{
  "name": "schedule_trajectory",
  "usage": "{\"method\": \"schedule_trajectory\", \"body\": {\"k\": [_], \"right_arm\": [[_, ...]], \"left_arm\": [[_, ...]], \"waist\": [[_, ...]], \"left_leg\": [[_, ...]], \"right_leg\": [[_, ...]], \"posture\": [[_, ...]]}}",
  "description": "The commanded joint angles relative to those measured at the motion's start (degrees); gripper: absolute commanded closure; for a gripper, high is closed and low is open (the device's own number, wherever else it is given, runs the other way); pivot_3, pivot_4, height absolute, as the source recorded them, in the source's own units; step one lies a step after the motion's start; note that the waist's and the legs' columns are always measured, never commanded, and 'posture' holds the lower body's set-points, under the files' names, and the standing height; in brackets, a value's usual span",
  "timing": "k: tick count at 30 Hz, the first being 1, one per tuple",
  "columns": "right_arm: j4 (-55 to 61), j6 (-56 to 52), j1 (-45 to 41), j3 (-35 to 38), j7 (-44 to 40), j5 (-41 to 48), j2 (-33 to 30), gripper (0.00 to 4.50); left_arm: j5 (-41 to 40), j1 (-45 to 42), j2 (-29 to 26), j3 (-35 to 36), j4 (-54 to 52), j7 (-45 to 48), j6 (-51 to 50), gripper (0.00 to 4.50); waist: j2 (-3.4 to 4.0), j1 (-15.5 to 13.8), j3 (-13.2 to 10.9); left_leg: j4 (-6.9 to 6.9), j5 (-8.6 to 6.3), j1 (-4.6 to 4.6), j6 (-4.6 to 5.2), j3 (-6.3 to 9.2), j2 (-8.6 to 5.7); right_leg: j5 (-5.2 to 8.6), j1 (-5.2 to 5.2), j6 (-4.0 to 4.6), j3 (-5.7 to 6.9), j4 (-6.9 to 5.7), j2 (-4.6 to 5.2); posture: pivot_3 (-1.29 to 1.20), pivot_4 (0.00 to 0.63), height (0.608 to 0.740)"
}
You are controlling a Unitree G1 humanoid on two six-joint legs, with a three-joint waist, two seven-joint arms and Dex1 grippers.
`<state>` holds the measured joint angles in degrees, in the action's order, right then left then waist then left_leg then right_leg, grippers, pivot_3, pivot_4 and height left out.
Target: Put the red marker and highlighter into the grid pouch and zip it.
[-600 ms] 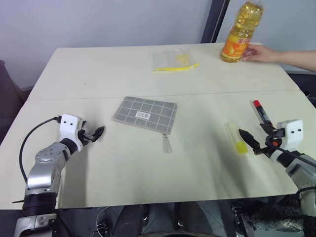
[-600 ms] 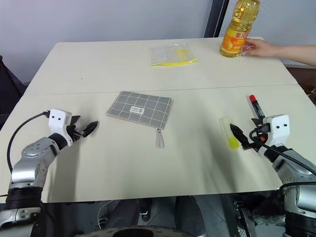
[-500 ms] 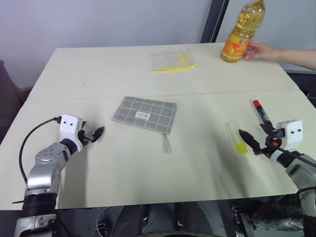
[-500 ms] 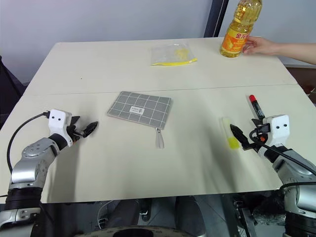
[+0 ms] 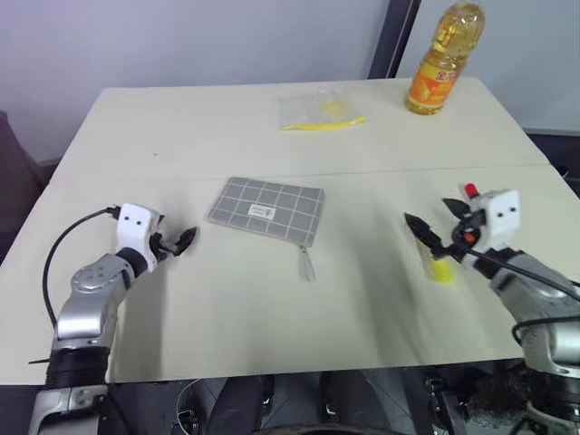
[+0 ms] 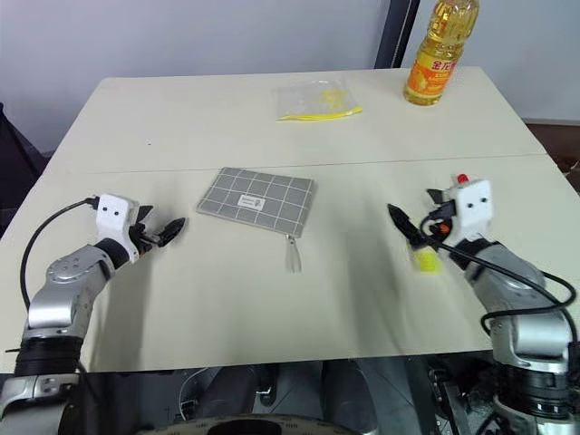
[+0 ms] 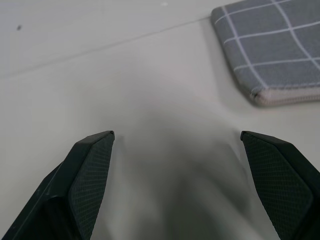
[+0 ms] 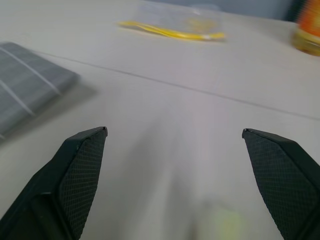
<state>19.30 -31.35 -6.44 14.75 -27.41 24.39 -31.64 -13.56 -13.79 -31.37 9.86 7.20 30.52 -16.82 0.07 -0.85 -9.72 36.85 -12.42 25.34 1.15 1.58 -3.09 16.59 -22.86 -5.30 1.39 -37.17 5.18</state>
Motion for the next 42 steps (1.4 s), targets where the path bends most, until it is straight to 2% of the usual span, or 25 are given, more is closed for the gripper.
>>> {"method": "schedule_trajectory", "body": {"k": [1,4,7,15,22,32,36,42], "right_arm": [[1.36,-1.47,-2.87,-3.98,3.03,-2.43,1.57,1.32],[-1.04,-2.84,-6.16,-8.00,5.73,-5.16,3.54,2.84],[-6.21,-3.34,-11.44,-12.18,8.82,-9.02,6.18,4.42],[-17.07,-4.52,-20.48,-19.99,10.58,-16.19,9.58,4.47],[-27.44,-2.11,-27.30,-24.46,11.15,-20.59,15.29,4.47],[-42.26,3.85,-36.82,-27.58,9.38,-25.45,19.64,4.47],[-45.00,5.39,-37.97,-27.58,7.96,-26.61,19.61,4.47],[-46.80,6.10,-38.02,-26.47,6.26,-27.00,18.72,4.47]], "left_arm": [[3.19,-3.43,-1.88,-0.96,4.17,0.86,4.87,0.00],[7.52,-6.82,-3.87,-3.55,10.63,2.02,10.67,0.00],[12.68,-13.07,-5.57,-8.30,22.11,4.95,19.63,0.00],[21.32,-27.61,-6.41,-16.89,47.26,12.72,38.18,0.00],[26.79,-34.86,-5.31,-21.64,58.66,17.38,47.51,0.00],[26.47,-35.98,-3.81,-21.94,61.34,22.94,52.95,0.00],[22.97,-34.55,-2.63,-20.07,59.27,27.13,54.46,0.00],[21.61,-31.33,-4.75,-19.37,56.34,30.79,57.97,0.00]], "waist": [[-0.01,0.11,0.00],[0.00,0.24,0.00],[0.00,0.19,0.00],[0.01,0.17,0.02],[0.03,0.19,0.04],[0.03,0.27,0.04],[0.03,0.44,0.04],[0.04,0.73,0.04]], "left_leg": [[0.00,0.00,0.00,0.00,-0.01,0.00],[-0.03,0.00,0.01,0.00,-0.02,0.00],[-0.04,0.01,0.00,-0.01,-0.02,0.00],[-0.01,0.03,0.00,-0.02,-0.02,-0.08],[0.04,0.05,-0.01,-0.01,-0.04,-0.10],[0.24,0.10,-0.08,0.07,-0.12,-0.17],[0.26,0.12,-0.09,0.10,-0.14,-0.18],[0.25,0.13,-0.10,0.09,-0.14,-0.17]], "right_leg": [[-0.03,-0.01,-0.05,0.00,0.00,0.00],[-0.07,-0.08,-0.12,0.00,-0.03,-0.01],[-0.08,-0.27,-0.14,0.00,-0.09,-0.03],[-0.23,-0.34,-0.22,0.02,-0.15,-0.04],[-0.25,-0.31,-0.27,0.06,-0.43,-0.10],[-0.26,-0.28,-0.34,0.15,-0.89,-0.20],[-0.26,-0.25,-0.34,0.15,-0.91,-0.21],[-0.26,-0.25,-0.34,0.14,-0.93,-0.20]], "posture": [[0.00,0.150,0.740],[0.00,0.150,0.740],[0.00,0.150,0.740],[0.00,0.150,0.740],[0.00,0.150,0.740],[0.00,0.150,0.740],[0.00,0.150,0.740],[0.00,0.150,0.740]]}}
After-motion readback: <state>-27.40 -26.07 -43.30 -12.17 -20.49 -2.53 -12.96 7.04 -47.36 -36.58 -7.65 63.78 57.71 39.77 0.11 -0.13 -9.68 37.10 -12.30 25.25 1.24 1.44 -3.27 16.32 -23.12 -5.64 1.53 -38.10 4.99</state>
